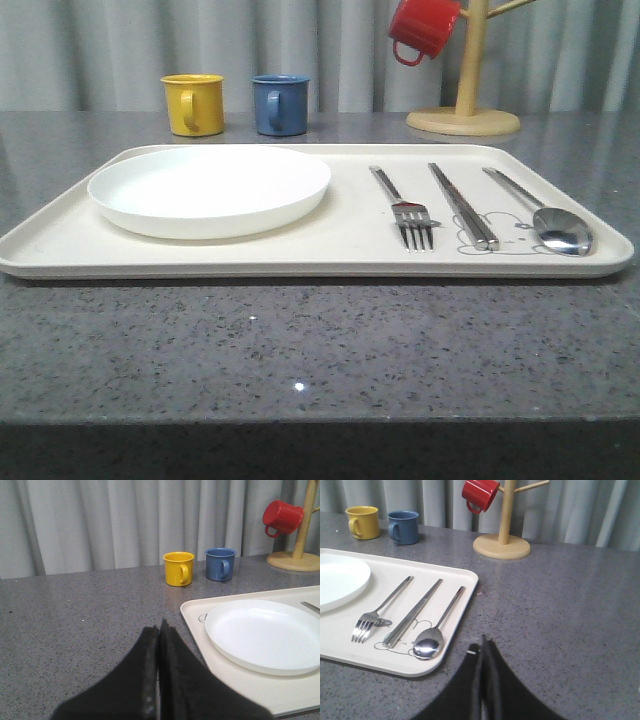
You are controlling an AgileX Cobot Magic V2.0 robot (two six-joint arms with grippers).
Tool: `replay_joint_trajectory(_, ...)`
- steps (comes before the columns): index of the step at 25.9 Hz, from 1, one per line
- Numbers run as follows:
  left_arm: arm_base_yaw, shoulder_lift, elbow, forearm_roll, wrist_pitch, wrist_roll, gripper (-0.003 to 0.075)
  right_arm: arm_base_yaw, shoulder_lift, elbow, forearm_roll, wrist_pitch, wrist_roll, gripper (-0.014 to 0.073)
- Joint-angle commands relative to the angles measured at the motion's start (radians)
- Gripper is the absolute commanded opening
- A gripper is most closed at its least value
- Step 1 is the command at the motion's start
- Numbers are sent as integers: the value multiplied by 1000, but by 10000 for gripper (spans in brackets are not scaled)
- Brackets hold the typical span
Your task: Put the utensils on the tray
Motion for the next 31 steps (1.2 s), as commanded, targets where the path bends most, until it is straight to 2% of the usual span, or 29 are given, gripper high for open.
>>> replay_joint_trajectory(1, -1, 11, -26, 0, -83, -7, -19, -3, 12, -23, -18, -89, -9, -117)
replay_joint_trajectory(20, 1, 1, -13, 7, -83, -7, -19, -3, 12, -23, -18, -89, -9, -117)
replay_joint_trajectory(28, 70, -147, 145, 9, -92, -7, -19, -3, 12, -23, -18, -89, -9, -117)
replay_joint_trajectory(31, 82, -161, 214, 9, -144, -7, -19, -3, 13, -23, -18, -89, -9, -117)
